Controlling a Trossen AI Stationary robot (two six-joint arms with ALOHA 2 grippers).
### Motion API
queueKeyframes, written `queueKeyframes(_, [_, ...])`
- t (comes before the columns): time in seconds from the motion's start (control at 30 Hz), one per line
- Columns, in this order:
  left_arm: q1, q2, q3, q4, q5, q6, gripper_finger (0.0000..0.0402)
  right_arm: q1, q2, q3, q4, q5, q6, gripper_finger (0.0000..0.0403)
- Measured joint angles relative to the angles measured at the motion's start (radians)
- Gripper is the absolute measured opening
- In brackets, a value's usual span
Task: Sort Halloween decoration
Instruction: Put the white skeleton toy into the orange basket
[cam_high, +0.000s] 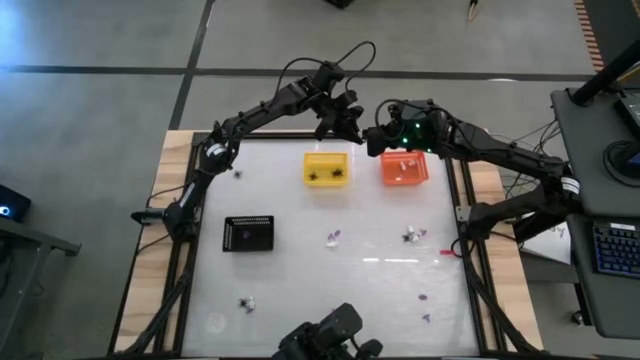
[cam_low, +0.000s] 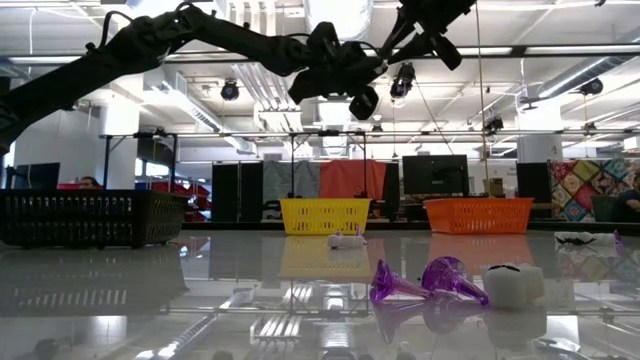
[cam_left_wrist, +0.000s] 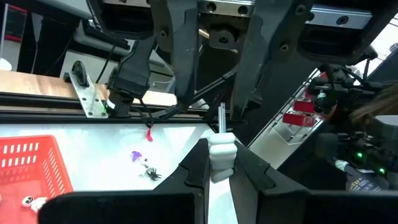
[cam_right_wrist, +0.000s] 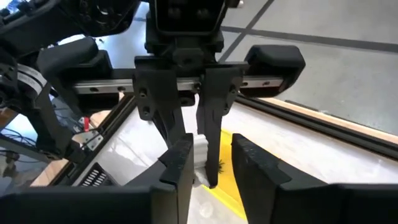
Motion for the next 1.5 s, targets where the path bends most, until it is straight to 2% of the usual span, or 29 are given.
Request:
queueKeyframes(0.2, [0.0, 0.0, 0.0, 0.001, -0.003, -0.005, 0.0017, 0.0, 0.006, 0.0, 0.005, 0.004, 0.03, 0.0115])
queueKeyframes(0.4, [-0.007, 0.0, 0.0, 0.037, -0.011, -0.054, 0.0017, 0.0, 0.035, 0.0, 0.016, 0.001, 0.043, 0.0111])
queueKeyframes(0.83, [-0.006, -0.001, 0.0, 0.053, -0.011, -0.075, 0.0017, 0.0, 0.061, 0.001, 0.039, -0.003, 0.054, 0.0065])
queueKeyframes(1.07, [-0.006, -0.001, 0.0, 0.054, -0.018, -0.094, 0.0017, 0.0, 0.069, 0.002, 0.041, -0.004, 0.037, 0.0015])
queueKeyframes(1.3, [-0.007, -0.001, 0.0, 0.056, -0.046, -0.106, 0.0025, 0.0, 0.069, 0.002, 0.037, -0.019, 0.025, 0.0009])
queueKeyframes(1.5, [-0.009, -0.001, 0.0, 0.063, -0.053, -0.106, 0.006, 0.0, 0.059, 0.001, 0.031, -0.02, 0.022, 0.0008])
